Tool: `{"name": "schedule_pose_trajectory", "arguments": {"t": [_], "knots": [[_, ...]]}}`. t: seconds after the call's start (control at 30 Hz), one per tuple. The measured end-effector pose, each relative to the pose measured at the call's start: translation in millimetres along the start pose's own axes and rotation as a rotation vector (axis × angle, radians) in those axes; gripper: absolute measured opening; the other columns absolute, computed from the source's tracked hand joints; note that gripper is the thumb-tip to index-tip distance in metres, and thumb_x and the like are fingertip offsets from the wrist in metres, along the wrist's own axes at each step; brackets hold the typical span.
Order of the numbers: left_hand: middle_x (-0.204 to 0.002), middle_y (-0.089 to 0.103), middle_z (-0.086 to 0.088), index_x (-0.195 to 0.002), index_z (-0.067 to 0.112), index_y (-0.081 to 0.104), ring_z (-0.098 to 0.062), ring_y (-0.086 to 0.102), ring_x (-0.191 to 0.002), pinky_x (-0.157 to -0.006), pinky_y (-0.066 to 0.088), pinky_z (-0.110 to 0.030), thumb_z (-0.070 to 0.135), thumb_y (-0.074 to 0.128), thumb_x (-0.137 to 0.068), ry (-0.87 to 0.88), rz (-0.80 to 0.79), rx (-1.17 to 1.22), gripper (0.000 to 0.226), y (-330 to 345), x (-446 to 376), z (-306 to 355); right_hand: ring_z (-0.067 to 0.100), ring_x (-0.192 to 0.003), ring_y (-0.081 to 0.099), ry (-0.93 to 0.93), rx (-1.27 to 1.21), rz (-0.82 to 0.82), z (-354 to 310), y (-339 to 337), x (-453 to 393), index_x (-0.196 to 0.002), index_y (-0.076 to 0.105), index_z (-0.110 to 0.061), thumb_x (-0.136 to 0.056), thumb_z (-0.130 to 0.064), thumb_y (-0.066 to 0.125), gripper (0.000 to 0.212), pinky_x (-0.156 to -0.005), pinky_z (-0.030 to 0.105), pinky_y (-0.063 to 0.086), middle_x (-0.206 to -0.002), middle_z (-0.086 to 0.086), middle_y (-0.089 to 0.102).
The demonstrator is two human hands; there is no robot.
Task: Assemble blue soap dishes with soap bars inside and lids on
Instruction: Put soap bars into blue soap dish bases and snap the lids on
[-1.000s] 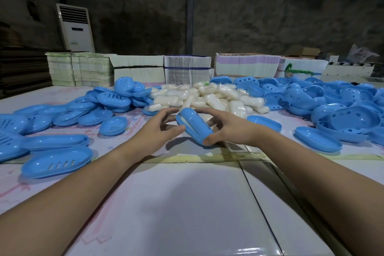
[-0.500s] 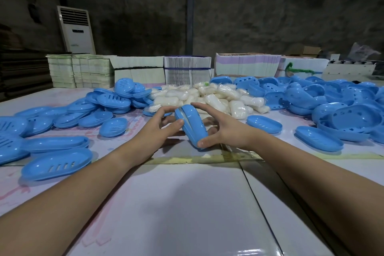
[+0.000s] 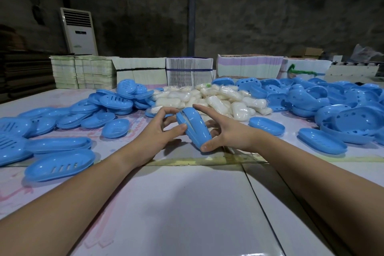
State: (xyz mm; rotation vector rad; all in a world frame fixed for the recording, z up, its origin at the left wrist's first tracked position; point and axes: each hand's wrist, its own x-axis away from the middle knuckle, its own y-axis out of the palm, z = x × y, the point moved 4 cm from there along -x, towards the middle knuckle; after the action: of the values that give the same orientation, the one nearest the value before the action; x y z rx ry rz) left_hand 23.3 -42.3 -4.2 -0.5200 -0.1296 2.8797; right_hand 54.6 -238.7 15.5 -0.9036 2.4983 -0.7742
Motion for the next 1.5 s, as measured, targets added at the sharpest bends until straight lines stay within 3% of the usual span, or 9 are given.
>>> {"name": "schedule_pose_trajectory", "arguments": {"t": [0.1, 0.23, 0.33, 0.47, 0.6, 0.87, 1.1, 1.27, 1.5], "knots": [[-0.125, 0.069, 0.009, -0.109, 0.041, 0.058, -0.020, 0.070, -0.111, -0.087, 0.059, -0.032, 0.045, 0.082, -0.078, 0.009, 0.002, 0.033, 0.039, 1.0, 0.3, 1.4, -0.011, -0.104, 0.053, -0.010, -0.009, -0.014, -1.3, 1.8, 0.1, -0.132, 0.027, -0.070, -0.069, -0.024, 0.086, 0.098, -0.076, 0.009, 0.048, -0.131, -0.021, 0.045], [-0.129, 0.068, 0.010, -0.115, 0.040, 0.057, -0.016, 0.068, -0.116, -0.090, 0.059, -0.034, 0.038, 0.078, -0.078, 0.014, 0.000, 0.031, 0.043, 1.3, 1.0, 1.4, -0.001, -0.098, 0.061, -0.006, 0.025, 0.017, -0.6, 0.9, -0.1, -0.138, 0.027, -0.062, -0.068, -0.021, 0.089, 0.102, -0.077, 0.016, 0.053, -0.130, -0.004, 0.049], [-0.131, 0.067, 0.011, -0.122, 0.036, 0.054, -0.014, 0.066, -0.119, -0.088, 0.059, -0.030, 0.034, 0.077, -0.079, 0.021, -0.006, 0.029, 0.048, 1.6, 1.5, 2.1, 0.004, -0.097, 0.063, -0.011, 0.045, 0.034, -0.5, 0.2, -1.4, -0.140, 0.025, -0.059, -0.066, -0.022, 0.090, 0.105, -0.080, 0.020, 0.055, -0.128, -0.002, 0.049], [-0.132, 0.067, 0.007, -0.123, 0.034, 0.054, -0.018, 0.070, -0.113, -0.089, 0.059, -0.031, 0.032, 0.077, -0.079, 0.007, -0.008, 0.060, 0.050, 1.3, 2.3, 3.2, 0.004, -0.090, 0.066, -0.009, 0.010, 0.020, 1.7, 0.0, -0.6, -0.140, 0.027, -0.057, -0.067, -0.018, 0.089, 0.104, -0.072, 0.018, 0.054, -0.121, -0.003, 0.051], [-0.125, 0.071, 0.008, -0.125, 0.028, 0.052, -0.019, 0.072, -0.109, -0.084, 0.058, -0.026, 0.030, 0.075, -0.080, 0.003, -0.012, 0.079, 0.051, 3.4, 3.2, 4.5, 0.015, -0.099, 0.067, 0.008, -0.052, 0.008, 3.8, -0.9, 0.4, -0.138, 0.030, -0.058, -0.069, -0.014, 0.088, 0.101, -0.077, 0.023, 0.056, -0.129, 0.001, 0.049], [-0.128, 0.069, 0.007, -0.125, 0.027, 0.053, -0.021, 0.072, -0.108, -0.086, 0.060, -0.029, 0.021, 0.074, -0.087, -0.014, 0.021, 0.085, 0.045, 1.9, 4.5, 5.4, -0.002, -0.094, 0.062, -0.004, -0.006, 0.046, 5.3, -2.5, -3.0, -0.139, 0.028, -0.059, -0.066, -0.021, 0.090, 0.102, -0.071, 0.012, 0.051, -0.126, -0.002, 0.048], [-0.127, 0.068, 0.004, -0.126, 0.023, 0.052, -0.018, 0.071, -0.110, -0.081, 0.059, -0.026, 0.010, 0.071, -0.091, -0.011, 0.032, 0.078, 0.042, 2.0, 4.0, 6.2, 0.005, -0.098, 0.063, -0.022, 0.047, 0.085, 5.2, -0.9, -5.6, -0.134, 0.030, -0.063, -0.061, -0.025, 0.092, 0.103, -0.084, 0.025, 0.056, -0.125, -0.001, 0.051], [-0.128, 0.067, 0.002, -0.127, 0.019, 0.050, -0.021, 0.072, -0.107, -0.085, 0.060, -0.030, 0.007, 0.068, -0.092, -0.016, 0.036, 0.089, 0.042, 2.2, 3.1, 6.4, 0.000, -0.096, 0.062, -0.018, 0.029, 0.076, 6.2, -1.4, -6.0, -0.135, 0.030, -0.061, -0.063, -0.022, 0.092, 0.103, -0.077, 0.019, 0.055, -0.125, -0.001, 0.050], [-0.128, 0.065, 0.000, -0.126, 0.018, 0.049, -0.019, 0.072, -0.104, -0.079, 0.059, -0.025, 0.005, 0.068, -0.092, -0.021, 0.052, 0.078, 0.041, 2.7, 4.2, 7.6, 0.015, -0.106, 0.060, -0.017, 0.045, 0.107, 5.3, -1.4, -6.2, -0.136, 0.028, -0.060, -0.062, -0.023, 0.091, 0.105, -0.089, 0.031, 0.056, -0.124, 0.000, 0.047]]}}
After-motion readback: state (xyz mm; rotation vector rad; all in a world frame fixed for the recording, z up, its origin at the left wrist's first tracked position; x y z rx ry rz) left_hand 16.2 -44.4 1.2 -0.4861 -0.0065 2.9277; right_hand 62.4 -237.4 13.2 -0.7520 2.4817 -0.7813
